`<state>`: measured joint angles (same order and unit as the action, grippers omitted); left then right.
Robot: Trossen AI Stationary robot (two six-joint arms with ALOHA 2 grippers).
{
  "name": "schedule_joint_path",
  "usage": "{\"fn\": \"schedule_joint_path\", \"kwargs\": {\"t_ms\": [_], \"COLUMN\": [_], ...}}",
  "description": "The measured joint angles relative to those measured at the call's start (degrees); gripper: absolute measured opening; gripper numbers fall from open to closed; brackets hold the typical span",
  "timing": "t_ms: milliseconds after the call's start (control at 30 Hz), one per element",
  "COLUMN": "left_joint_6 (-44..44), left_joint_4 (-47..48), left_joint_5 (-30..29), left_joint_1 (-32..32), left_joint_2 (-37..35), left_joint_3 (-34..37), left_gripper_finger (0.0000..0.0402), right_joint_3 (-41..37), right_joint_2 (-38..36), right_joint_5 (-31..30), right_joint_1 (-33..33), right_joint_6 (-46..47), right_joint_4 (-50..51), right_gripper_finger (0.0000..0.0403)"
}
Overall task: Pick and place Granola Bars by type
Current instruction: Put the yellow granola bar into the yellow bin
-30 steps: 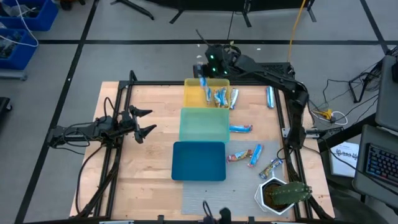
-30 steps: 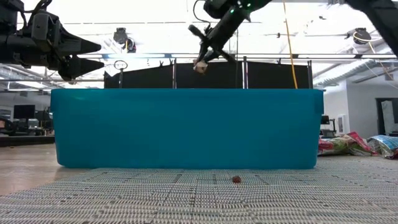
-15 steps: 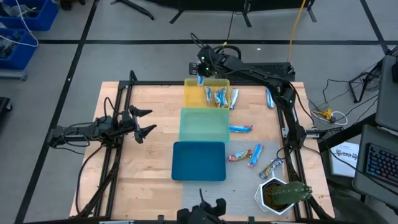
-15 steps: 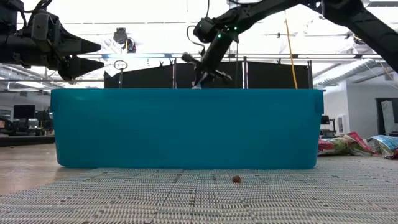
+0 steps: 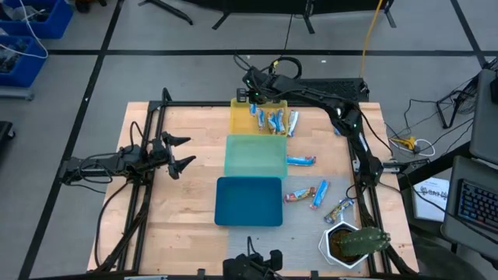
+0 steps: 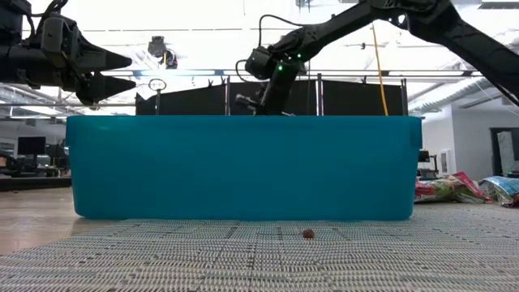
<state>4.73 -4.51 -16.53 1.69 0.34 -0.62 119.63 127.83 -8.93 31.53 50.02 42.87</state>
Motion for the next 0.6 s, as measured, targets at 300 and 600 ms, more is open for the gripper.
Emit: {"fn": "schedule_joint_path", "kwargs": {"t_ms": [300, 600], "left_joint_6": [0.02, 0.01], "left_joint_4": [-0.02, 0.00], "left_joint_5": [0.00, 0.00], "left_joint_1": [-0.02, -0.02], "left_joint_2": [0.00, 0.02], "left_joint_3": [-0.02, -0.01], "left_gripper_finger": [0.0392, 0.0392], "right_joint_3": [0.00, -1.98], "right_joint_2": [3.23, 4.33], "right_joint_5": [3.15, 3.16], "right_joint_1": [-0.53, -1.05], "right_joint_6": [0.69, 1.87], "right_joint_4": [1.11, 1.60], "right_gripper_finger": [0.0000, 0.0000]}}
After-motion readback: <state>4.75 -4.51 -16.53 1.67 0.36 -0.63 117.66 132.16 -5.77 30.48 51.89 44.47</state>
